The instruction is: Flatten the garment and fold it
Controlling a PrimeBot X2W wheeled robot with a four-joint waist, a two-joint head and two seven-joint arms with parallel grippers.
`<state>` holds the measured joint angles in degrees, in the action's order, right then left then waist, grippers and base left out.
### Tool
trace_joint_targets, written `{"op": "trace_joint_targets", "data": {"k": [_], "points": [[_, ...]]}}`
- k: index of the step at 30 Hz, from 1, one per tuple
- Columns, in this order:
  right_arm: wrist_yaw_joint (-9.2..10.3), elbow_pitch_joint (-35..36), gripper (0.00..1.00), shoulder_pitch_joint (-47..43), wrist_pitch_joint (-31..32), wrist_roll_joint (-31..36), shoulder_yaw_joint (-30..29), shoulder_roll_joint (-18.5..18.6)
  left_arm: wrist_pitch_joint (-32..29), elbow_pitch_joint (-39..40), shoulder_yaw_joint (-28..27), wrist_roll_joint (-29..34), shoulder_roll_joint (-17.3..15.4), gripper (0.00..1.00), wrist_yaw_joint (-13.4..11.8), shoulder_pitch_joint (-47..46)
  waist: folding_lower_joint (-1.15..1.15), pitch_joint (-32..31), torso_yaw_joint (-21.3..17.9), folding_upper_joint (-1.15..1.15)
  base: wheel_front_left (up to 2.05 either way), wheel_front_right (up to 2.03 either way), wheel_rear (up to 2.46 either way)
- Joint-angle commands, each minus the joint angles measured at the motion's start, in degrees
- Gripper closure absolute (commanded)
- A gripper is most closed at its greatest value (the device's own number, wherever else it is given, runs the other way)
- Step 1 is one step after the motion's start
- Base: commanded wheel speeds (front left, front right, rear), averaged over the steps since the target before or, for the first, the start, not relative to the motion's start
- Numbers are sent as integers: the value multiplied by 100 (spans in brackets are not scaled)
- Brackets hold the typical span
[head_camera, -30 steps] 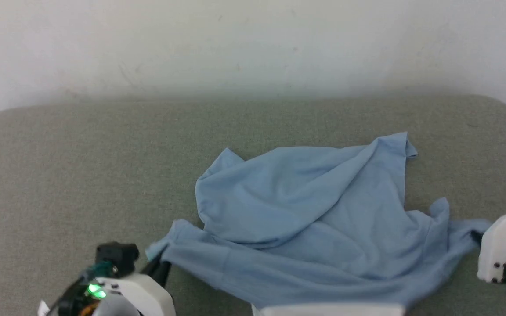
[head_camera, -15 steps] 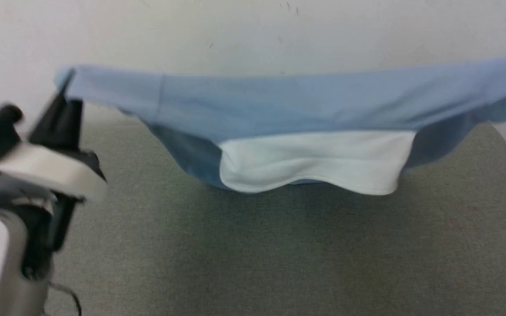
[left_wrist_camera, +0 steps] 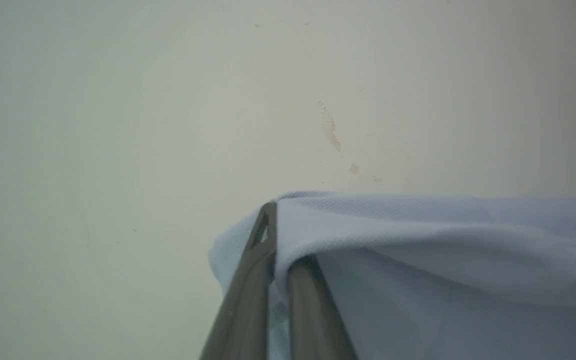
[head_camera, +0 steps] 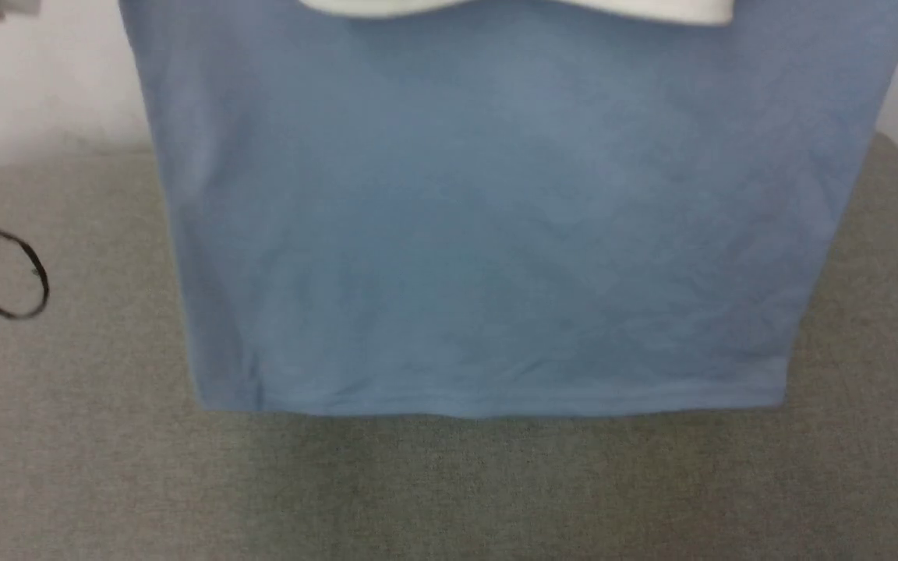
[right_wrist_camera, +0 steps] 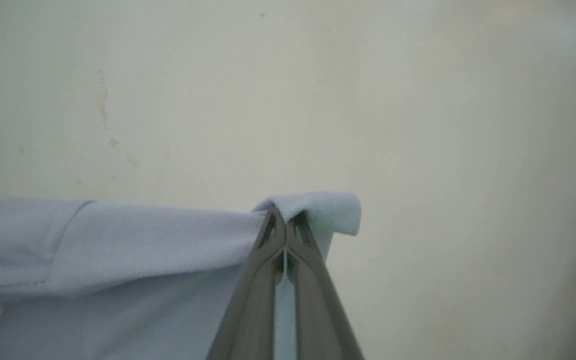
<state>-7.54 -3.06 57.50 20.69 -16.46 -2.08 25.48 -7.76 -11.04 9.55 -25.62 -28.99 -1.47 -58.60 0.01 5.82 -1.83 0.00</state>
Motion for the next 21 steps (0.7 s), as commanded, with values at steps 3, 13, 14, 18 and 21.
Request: {"op": "trace_joint_targets", "data": {"k": [3,13,14,18,21], "points": [[5,-733,100,696,-347,73,294,11,247,-788,122,193,37,100,143,-697,-1,851,-125,0,0,0,0],[5,-2594,100,2175,-1544,182,1061,-325,1152,-2755,274,461,127,100,371,-2171,-1,1589,-219,0,0,0,0],[5,-2729,100,2233,-1628,158,1149,-371,1216,-2924,306,479,148,100,399,-2246,-1,1622,-217,0,0,0,0],[5,-3268,100,2277,-1867,42,1519,-553,1460,-3563,388,470,255,100,498,-2346,-1,1700,-212,0,0,0,0],[5,-3662,100,2174,-2014,-88,1768,-667,1611,-4005,418,394,353,100,580,-2244,-1,1727,-202,0,0,0,0]]}}
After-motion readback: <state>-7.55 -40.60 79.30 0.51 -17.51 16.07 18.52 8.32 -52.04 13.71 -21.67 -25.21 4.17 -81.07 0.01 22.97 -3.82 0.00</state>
